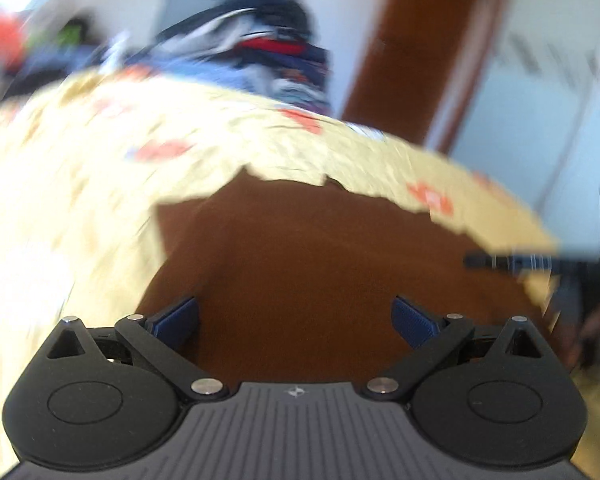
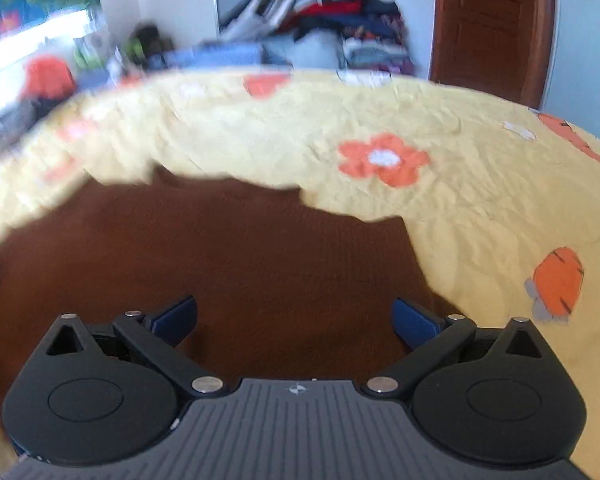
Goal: Fold small clothes
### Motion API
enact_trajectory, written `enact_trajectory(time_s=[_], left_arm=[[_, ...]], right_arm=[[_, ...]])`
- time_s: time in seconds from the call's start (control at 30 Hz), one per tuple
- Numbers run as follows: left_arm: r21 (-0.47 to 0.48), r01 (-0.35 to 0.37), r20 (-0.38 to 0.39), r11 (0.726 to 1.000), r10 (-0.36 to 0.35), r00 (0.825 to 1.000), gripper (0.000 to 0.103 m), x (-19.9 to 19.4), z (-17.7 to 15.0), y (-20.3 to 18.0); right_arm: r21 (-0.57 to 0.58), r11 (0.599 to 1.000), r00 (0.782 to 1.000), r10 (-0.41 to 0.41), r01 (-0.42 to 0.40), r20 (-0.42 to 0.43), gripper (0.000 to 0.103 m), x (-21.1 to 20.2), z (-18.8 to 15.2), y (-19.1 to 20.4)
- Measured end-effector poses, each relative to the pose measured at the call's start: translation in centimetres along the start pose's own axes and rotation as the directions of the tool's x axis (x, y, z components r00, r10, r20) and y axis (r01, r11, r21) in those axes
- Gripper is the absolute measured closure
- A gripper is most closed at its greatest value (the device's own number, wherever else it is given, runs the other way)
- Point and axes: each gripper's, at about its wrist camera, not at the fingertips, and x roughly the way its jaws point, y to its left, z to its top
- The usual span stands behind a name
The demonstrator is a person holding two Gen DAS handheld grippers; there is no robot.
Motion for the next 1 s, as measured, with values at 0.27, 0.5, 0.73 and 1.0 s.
enact_trajectory(time_s=[0.27,0.5,0.73,1.0], left_arm=[[-0.418,0.005,-0.038,0.908,-0.023,0.999,0.0,-0.4,-0.9,4.7],[-0.556,-0.055,-0.07,0.829,0.019,0.997,0.0,-0.8,-1.6,4.3],[-0.58,-0.111,-0.066,0.807,0.09,0.994,0.0,-0.8,-1.9,3.7],[-0.513,-0.252,-0.09,0.821,0.24,0.967,0.071,2.5,0.3,2.5]], right_arm=[[-0.083,0.996,0.997,0.047,-0.042,0.062,0.0,0.1,-3.9,1.2],[-0.053,0.997,0.994,0.065,-0.061,0.085,0.0,-0.1,-4.2,0.7],[-0.015,0.996,0.991,0.091,-0.09,0.102,0.0,-0.6,-4.4,0.2],[0.002,0.994,0.988,0.108,-0.109,0.111,0.0,-0.8,-4.5,0.0]])
